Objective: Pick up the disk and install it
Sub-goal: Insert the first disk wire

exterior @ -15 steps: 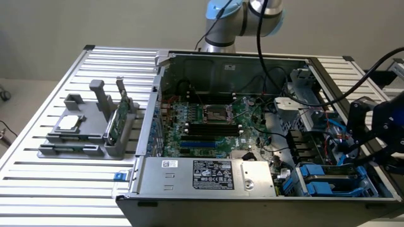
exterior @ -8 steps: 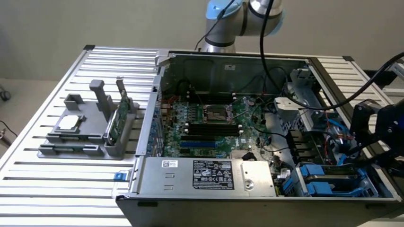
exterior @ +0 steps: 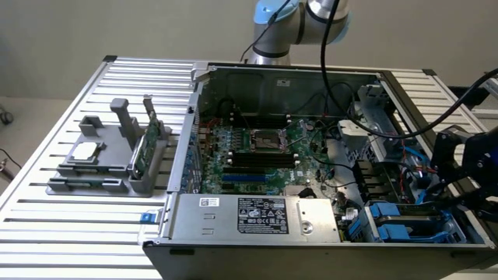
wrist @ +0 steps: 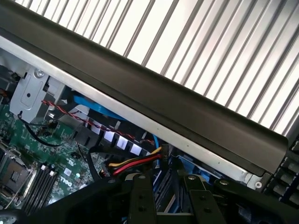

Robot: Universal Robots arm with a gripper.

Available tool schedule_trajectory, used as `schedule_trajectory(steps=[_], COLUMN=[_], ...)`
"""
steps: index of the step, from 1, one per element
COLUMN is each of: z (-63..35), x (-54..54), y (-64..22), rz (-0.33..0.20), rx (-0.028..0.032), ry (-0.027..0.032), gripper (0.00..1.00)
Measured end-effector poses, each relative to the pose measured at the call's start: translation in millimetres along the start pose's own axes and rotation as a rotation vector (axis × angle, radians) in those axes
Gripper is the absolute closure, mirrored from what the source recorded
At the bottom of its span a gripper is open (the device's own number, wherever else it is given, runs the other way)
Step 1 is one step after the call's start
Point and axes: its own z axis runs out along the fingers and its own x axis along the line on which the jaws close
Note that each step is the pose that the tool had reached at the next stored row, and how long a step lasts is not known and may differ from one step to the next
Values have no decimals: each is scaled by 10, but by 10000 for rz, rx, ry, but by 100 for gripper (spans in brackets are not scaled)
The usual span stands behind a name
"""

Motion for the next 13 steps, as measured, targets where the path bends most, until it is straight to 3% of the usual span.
schedule_trajectory(steps=[4,13], z=[2,5], x=[0,9], y=[1,8], rz=[0,-1], rx=[-33,-45], ry=[65,89], gripper=[69,69])
